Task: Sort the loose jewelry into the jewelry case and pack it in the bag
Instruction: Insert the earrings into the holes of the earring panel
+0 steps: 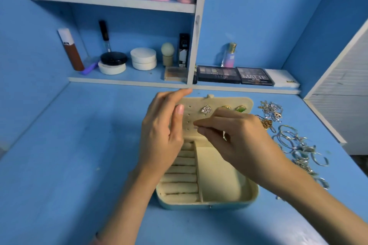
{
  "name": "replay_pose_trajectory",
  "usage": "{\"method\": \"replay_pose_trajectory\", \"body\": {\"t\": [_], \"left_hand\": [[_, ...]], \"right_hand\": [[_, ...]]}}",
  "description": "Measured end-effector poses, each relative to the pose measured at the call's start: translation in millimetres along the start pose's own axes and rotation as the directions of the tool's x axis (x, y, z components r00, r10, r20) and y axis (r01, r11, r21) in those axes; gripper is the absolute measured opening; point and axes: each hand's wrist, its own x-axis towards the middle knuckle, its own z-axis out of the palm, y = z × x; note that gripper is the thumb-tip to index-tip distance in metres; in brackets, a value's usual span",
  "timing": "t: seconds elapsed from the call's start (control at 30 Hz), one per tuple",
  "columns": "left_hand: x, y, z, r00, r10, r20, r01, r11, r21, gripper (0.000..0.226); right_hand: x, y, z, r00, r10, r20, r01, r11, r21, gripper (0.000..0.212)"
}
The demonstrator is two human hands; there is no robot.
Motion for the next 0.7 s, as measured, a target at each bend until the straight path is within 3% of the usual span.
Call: {"method": "replay_pose_trajectory", "body": {"t": [0.3, 0.5, 0.7], "left_hand": [[0.5, -0.5, 0.0, 1.0, 0.002, 0.0, -0.002, 1.0, -0.013, 0.025], [0.7, -0.4, 0.0, 1.0, -0.002, -0.009, 0.001, 1.0, -0.017, 0.024], [0.7, -0.6, 0.4, 1.0, -0.006, -0.018, 0.006, 1.0, -0.021, 0.026]], "right_hand": [[15.7, -13.5, 5.3, 0.99, 0.025, -0.141, -0.052, 0.981, -0.186, 0.01], [20.6, -14.5, 8.5, 0.988, 0.056, -0.143, -0.087, 0.972, -0.22, 0.013], [20.7, -18.4, 11.2, 0.967, 0.043, -0.251, -0.114, 0.955, -0.274, 0.008]]}}
